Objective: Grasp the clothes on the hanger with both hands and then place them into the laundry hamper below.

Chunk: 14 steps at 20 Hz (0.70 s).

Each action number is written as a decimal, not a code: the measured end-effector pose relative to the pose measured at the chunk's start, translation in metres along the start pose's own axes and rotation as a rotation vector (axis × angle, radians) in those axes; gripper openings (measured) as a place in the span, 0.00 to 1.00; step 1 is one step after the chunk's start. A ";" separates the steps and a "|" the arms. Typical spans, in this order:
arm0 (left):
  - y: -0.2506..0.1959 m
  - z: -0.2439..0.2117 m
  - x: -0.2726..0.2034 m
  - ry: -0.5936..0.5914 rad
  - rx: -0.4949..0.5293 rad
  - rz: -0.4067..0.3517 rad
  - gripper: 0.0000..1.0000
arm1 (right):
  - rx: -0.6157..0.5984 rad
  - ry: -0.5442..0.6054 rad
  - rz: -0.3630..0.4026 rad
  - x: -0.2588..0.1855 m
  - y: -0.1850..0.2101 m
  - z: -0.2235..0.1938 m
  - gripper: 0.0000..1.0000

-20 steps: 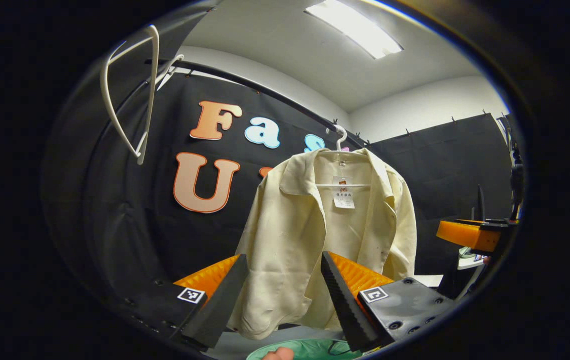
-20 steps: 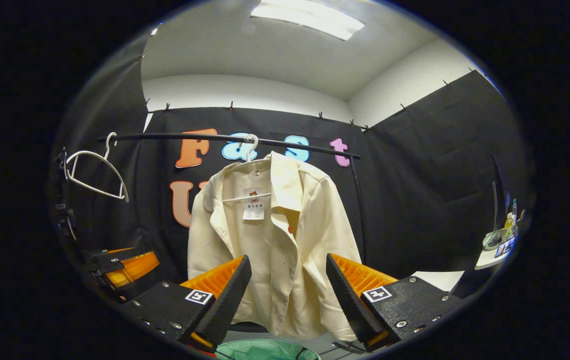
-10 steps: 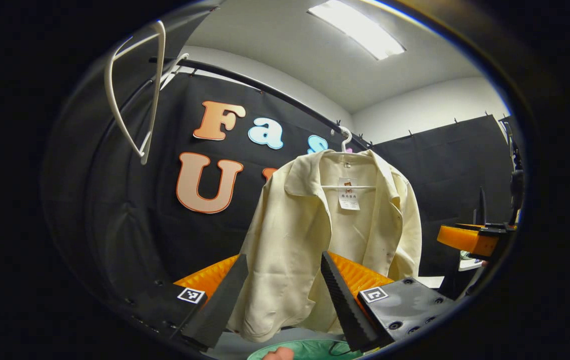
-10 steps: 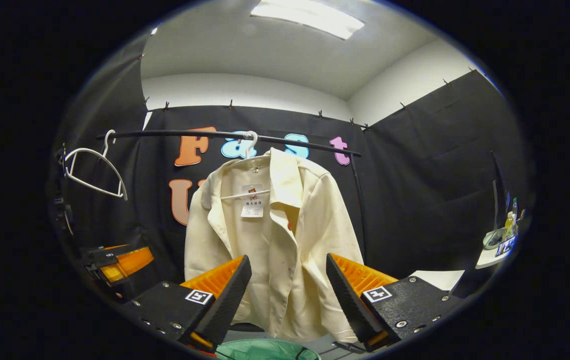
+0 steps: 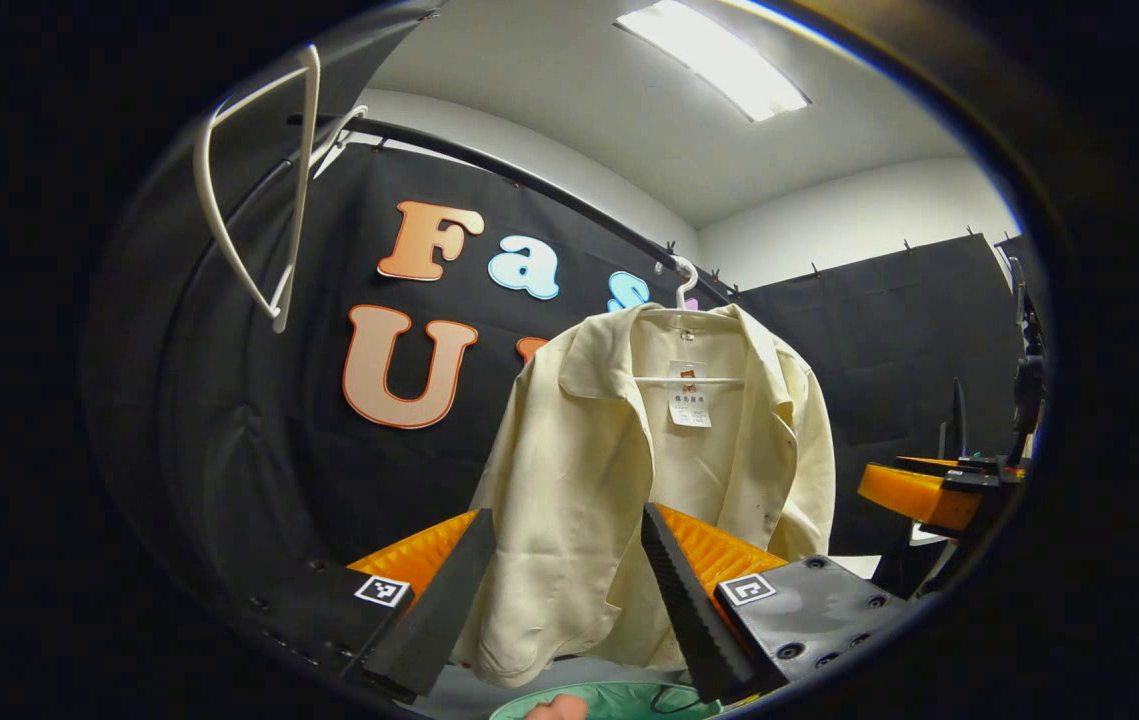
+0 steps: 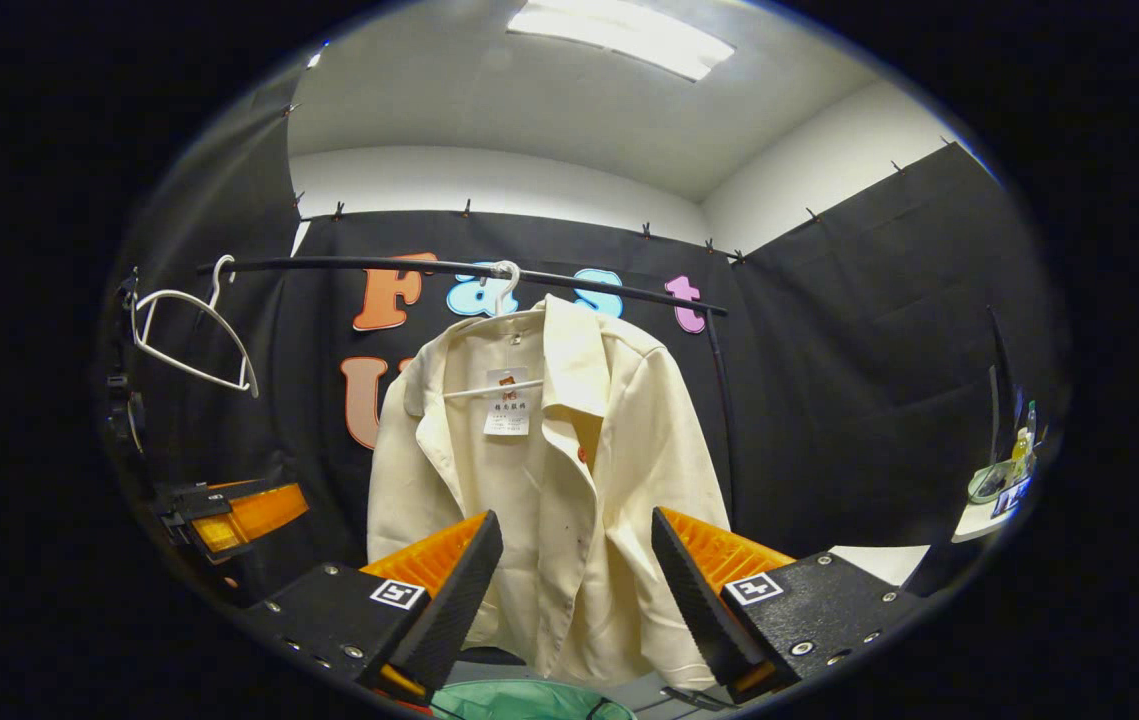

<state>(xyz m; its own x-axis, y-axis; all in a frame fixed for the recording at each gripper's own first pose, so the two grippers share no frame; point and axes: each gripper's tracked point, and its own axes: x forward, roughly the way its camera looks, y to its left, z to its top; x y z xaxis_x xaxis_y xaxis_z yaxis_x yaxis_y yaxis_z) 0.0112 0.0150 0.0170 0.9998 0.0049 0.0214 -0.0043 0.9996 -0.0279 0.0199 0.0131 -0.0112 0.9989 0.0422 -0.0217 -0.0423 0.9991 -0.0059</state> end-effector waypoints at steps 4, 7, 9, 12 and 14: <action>-0.005 -0.002 0.007 0.003 -0.002 -0.022 0.96 | -0.032 0.045 -0.004 0.043 0.003 -0.009 0.93; -0.002 -0.005 0.011 0.010 0.014 -0.021 0.96 | -0.045 0.051 -0.007 0.083 0.005 -0.013 0.94; -0.001 -0.008 0.014 0.015 0.015 -0.026 0.96 | -0.045 0.053 -0.005 0.110 0.010 -0.016 0.93; 0.006 -0.010 0.017 0.017 0.018 -0.026 0.96 | -0.069 0.098 -0.074 0.145 0.005 -0.032 0.94; 0.011 -0.011 0.018 0.016 0.024 -0.020 0.96 | -0.080 0.119 -0.140 0.163 -0.001 -0.042 0.94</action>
<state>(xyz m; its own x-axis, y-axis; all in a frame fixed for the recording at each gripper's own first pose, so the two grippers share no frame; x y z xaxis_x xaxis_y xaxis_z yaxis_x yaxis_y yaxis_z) 0.0293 0.0258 0.0065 0.9999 -0.0157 0.0056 0.0158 0.9999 -0.0041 0.1820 0.0184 -0.0569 0.9858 -0.1027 -0.1327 0.0902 0.9912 -0.0964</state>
